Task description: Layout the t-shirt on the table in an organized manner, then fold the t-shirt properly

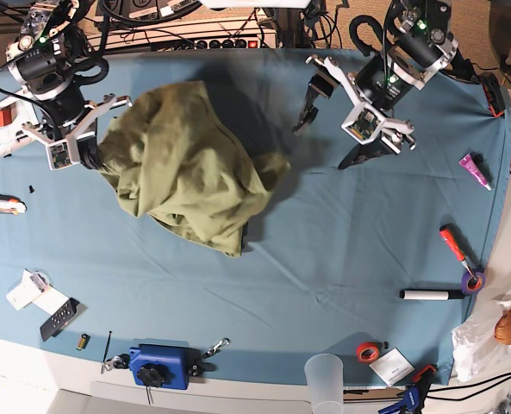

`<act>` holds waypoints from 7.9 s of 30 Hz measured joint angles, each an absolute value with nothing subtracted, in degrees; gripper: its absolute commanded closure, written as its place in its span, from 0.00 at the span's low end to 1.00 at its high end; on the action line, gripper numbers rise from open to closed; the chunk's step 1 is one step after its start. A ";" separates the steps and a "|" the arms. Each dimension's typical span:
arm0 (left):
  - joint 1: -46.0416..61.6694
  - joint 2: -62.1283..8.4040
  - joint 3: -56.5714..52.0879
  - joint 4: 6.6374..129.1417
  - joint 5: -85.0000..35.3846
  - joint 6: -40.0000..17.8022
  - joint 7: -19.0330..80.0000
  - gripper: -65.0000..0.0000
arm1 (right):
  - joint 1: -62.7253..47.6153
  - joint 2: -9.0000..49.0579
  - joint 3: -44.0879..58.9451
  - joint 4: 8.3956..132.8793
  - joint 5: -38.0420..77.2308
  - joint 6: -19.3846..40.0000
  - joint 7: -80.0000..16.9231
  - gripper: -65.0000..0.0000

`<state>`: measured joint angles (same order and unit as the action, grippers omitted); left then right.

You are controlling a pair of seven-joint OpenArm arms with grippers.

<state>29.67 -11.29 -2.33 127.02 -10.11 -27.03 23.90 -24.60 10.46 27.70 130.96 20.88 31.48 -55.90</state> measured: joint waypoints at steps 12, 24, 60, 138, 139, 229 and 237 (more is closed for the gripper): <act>21.82 -11.33 7.03 113.27 -16.32 -36.75 24.05 0.29 | -24.95 10.46 27.81 130.96 22.55 31.29 -56.05 1.00; 12.91 -11.44 15.31 108.57 -2.85 -24.25 23.44 0.30 | -26.04 10.46 27.81 130.96 22.55 31.29 -57.04 1.00; 5.39 -11.11 12.10 105.60 -8.08 -19.81 28.53 1.00 | -19.44 10.46 27.81 130.93 22.55 31.53 -51.37 1.00; 1.06 -48.75 -37.45 114.87 -29.30 -20.32 38.76 1.00 | 1.61 7.27 -4.25 117.47 21.19 39.46 -53.12 0.67; 1.06 -49.19 -38.02 115.31 -31.94 -22.68 39.31 1.00 | 1.58 7.27 -4.25 117.47 21.23 39.48 -53.10 0.67; -16.56 7.57 30.83 94.59 -2.57 -14.39 29.95 1.00 | -3.49 11.46 28.86 117.43 20.91 32.14 -57.84 0.67; -16.53 7.57 31.03 94.59 -2.81 -16.38 31.42 0.51 | -3.53 11.53 32.95 117.43 25.63 33.85 -58.28 0.67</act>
